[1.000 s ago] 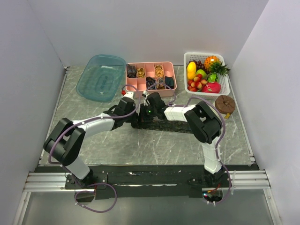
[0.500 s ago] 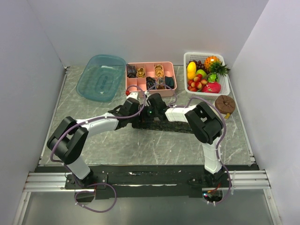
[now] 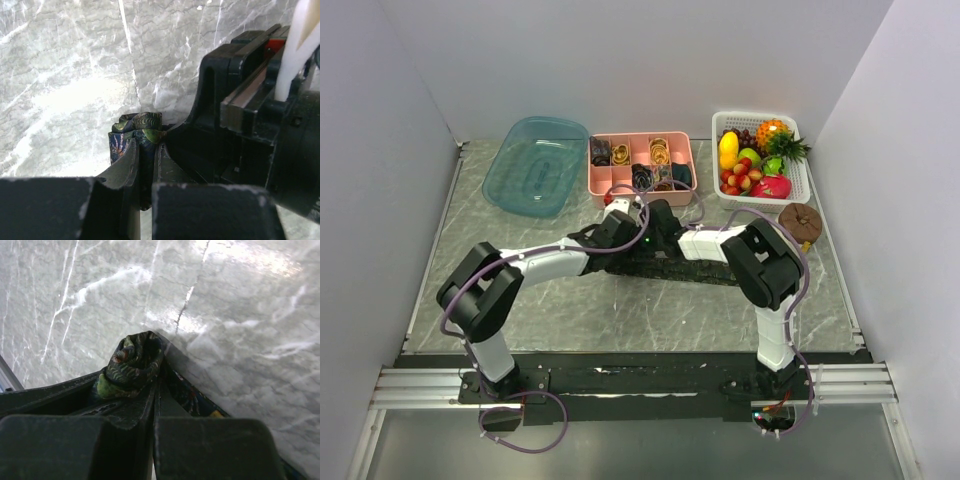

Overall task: Roll the ties
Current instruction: Roll the tie at the center of the board.

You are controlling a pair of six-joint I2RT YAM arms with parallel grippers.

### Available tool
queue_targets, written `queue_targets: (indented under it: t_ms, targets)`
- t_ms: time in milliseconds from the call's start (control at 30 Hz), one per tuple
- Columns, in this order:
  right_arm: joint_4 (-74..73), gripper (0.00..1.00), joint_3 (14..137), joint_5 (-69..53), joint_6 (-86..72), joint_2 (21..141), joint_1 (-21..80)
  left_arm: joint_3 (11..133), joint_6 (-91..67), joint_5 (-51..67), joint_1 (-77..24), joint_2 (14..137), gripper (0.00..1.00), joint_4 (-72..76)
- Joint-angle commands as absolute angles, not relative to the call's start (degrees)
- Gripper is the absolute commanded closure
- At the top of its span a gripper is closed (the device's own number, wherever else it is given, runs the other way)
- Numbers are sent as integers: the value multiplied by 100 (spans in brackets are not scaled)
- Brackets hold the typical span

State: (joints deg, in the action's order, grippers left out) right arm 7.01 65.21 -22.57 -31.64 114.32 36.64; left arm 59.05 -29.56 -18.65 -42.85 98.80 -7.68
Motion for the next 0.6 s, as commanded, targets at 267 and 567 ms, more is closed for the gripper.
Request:
queue_targets:
  t_ms: [267,567]
  targets:
    - [739,100,6381,-2373,-3015,10670,3656,6100,-3085,-2056,-4711,10485,99,-1046]
    - [475,100,6135,-2074,-2839,10354,3366,6152,-3032,-2048,-4825,10670,93,-993]
